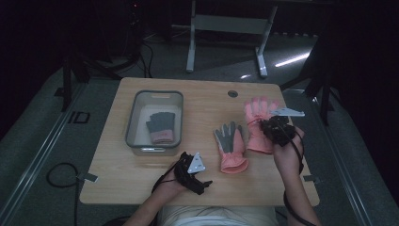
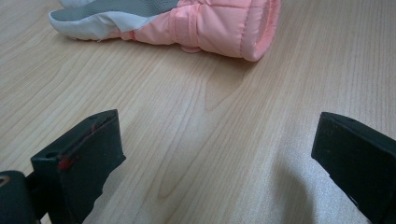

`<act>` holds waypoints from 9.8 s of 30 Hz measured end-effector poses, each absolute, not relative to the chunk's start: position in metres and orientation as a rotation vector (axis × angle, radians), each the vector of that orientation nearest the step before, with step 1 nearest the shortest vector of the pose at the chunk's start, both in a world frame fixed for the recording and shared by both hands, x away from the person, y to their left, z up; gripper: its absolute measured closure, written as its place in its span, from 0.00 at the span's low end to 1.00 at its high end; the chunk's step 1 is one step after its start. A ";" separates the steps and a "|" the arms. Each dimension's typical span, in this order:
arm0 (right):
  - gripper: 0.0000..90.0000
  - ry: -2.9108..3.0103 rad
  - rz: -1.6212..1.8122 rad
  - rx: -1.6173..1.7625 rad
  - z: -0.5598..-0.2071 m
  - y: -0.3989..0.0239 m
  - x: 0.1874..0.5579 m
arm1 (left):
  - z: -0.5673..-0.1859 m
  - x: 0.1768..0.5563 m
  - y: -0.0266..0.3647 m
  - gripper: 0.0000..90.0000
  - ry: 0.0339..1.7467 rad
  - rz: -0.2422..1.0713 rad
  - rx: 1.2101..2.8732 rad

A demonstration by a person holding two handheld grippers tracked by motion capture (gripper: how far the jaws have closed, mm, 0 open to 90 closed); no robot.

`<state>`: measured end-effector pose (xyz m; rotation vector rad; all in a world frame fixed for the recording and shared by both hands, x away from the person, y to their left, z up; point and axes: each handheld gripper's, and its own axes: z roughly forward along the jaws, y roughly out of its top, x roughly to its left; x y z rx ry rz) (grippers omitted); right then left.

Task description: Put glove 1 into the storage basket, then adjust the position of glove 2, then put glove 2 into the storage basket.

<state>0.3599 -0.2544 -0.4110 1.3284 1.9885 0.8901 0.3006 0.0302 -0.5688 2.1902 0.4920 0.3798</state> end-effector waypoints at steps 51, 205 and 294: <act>0.49 2.202 0.944 1.328 -0.478 -0.195 0.367 | -0.568 0.301 0.030 0.02 0.481 0.377 2.193; 0.78 2.509 1.353 1.062 -0.393 -0.043 0.457 | -0.389 0.415 0.181 0.88 1.212 0.198 1.976; 0.47 2.672 1.227 1.160 -0.457 0.010 0.513 | -0.458 0.444 0.229 0.61 1.458 0.245 1.971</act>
